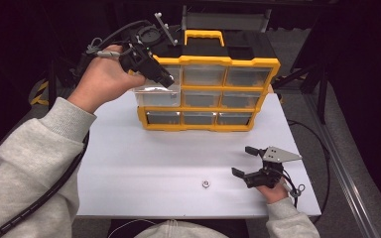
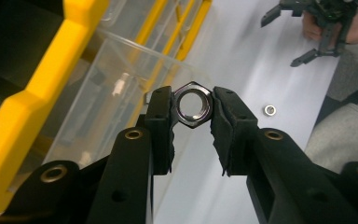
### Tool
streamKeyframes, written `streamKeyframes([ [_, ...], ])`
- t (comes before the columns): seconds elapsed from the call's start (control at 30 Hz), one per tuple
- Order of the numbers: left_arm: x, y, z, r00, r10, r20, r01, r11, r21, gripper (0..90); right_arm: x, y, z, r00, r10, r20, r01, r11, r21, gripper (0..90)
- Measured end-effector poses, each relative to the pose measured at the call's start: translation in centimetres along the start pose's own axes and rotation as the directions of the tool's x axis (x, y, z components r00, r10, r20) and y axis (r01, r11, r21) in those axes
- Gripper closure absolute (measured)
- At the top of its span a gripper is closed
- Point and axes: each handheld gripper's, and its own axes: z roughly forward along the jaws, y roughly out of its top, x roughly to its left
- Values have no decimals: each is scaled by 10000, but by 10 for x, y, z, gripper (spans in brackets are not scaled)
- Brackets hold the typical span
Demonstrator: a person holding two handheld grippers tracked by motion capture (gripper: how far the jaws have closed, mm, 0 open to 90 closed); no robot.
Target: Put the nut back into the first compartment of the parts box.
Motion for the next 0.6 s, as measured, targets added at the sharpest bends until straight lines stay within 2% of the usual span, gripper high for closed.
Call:
streamKeyframes([
  [0.2, 12, 1, 7, 9986, -479, -233, 479, 9989, 12, 697, 0, 0, 0, 10000, -1, -19, 1, 10000, -14, 23],
  [0.27, 19, 0, 11, 9956, -914, -229, 914, 9958, -9, 697, 0, 0, 0, 10000, 0, -14, 0, 10000, -9, 23],
  [0.6, 31, -4, 29, 9883, -1479, -379, 1489, 9885, 271, 697, 0, 0, 0, 10000, -24, 34, 24, 10000, 25, 23],
])
